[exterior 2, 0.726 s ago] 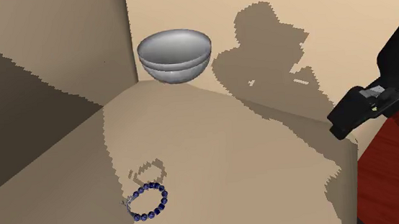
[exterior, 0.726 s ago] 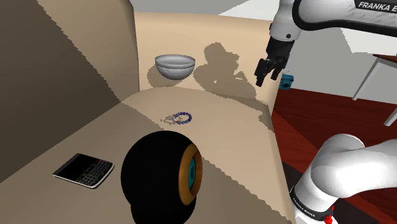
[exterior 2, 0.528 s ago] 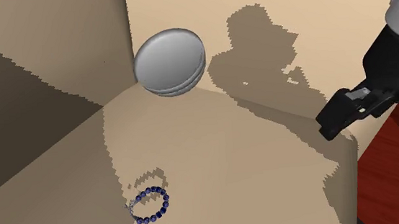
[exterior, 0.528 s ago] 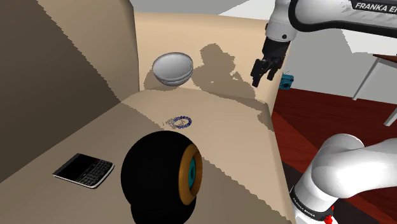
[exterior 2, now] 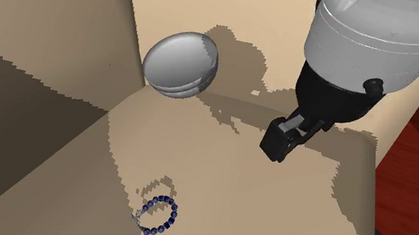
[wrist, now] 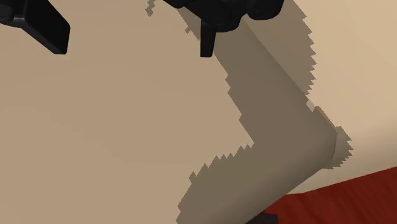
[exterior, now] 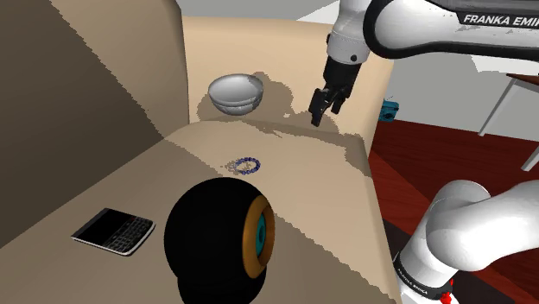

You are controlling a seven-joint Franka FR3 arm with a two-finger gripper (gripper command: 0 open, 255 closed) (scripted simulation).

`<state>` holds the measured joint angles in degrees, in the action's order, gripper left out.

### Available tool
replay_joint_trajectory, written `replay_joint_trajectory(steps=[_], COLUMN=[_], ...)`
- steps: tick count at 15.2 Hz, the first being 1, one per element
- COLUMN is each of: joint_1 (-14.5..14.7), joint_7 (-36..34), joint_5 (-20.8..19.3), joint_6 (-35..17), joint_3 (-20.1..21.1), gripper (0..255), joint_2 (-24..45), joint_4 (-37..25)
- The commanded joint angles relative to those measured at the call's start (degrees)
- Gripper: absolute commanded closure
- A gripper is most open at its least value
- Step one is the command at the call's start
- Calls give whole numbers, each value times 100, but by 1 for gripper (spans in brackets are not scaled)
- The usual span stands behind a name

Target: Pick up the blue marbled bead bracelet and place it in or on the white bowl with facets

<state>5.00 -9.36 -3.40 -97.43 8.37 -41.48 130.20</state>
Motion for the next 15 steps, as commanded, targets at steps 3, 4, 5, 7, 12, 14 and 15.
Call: replay_joint_trajectory(steps=[3,4,5,7,12,14,15], joint_1=[205,249,290,366,518,562,581], joint_7=[-190,-235,-281,-375,-634,-750,-811], joint_5=[92,102,108,106,13,-64,-112], joint_6=[-335,-420,-504,-667,-1042,-1177,-1240], joint_3=[433,538,645,861,1417,1649,1766], gripper=[0,0,0,0,0,0,0], joint_2=[324,414,507,700,1223,1449,1566], joint_4=[-141,-183,-228,-329,-638,-783,-860])
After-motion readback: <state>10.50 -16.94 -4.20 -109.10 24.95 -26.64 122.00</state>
